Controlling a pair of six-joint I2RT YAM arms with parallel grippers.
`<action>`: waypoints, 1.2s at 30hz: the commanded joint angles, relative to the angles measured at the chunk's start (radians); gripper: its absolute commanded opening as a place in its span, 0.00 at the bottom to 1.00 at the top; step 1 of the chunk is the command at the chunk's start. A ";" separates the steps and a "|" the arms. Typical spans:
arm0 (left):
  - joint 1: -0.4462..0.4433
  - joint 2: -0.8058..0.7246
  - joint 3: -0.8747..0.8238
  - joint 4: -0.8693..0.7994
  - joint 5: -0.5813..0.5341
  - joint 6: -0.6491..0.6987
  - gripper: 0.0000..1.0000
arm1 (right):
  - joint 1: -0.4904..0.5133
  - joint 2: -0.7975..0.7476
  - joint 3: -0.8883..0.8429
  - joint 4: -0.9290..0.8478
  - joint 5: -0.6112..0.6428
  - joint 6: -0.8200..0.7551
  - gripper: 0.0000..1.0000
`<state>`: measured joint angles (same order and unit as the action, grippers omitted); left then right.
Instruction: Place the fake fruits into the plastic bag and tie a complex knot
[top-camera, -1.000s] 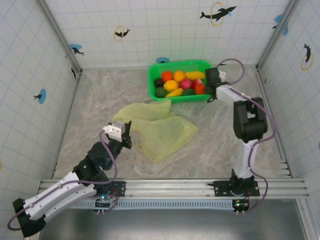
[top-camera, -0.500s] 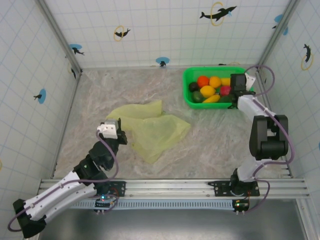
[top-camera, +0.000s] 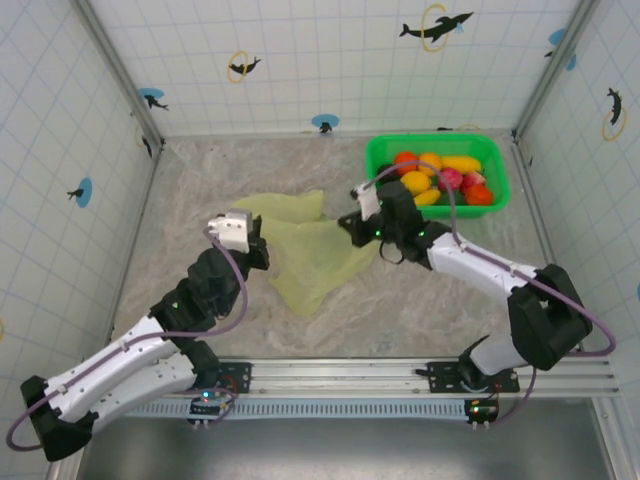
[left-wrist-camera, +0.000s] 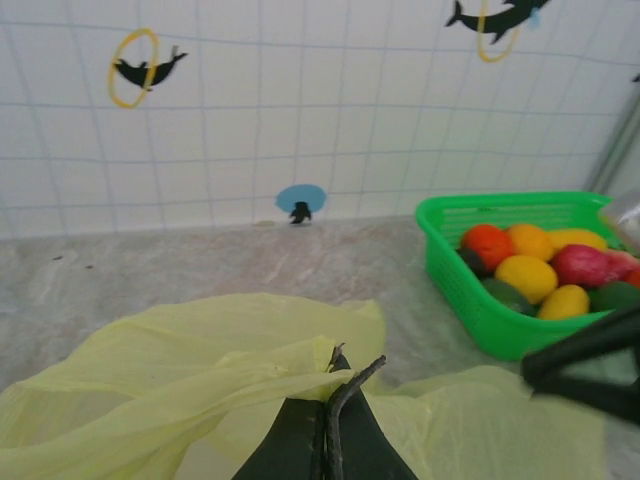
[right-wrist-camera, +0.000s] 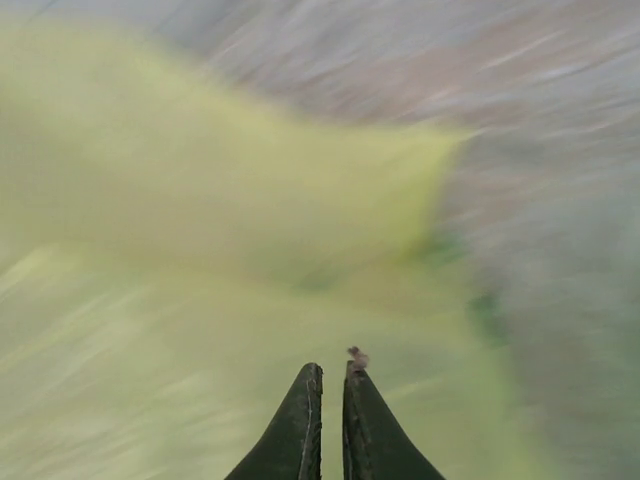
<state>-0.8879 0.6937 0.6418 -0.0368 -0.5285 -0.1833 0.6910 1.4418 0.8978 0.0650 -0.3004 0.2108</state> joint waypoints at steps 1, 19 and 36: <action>0.006 0.024 0.068 -0.056 0.161 0.015 0.00 | 0.068 -0.081 -0.044 0.098 -0.222 -0.002 0.13; 0.006 0.075 0.197 -0.055 0.260 0.060 0.00 | 0.339 -0.079 0.064 0.081 -0.101 -0.074 0.22; 0.006 -0.004 0.185 -0.188 0.747 0.334 0.00 | -0.017 0.204 0.384 -0.084 0.544 -0.145 0.15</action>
<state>-0.8879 0.6582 0.8188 -0.1463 0.0765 0.0689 0.6857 1.5677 1.2301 0.0196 0.2100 0.0414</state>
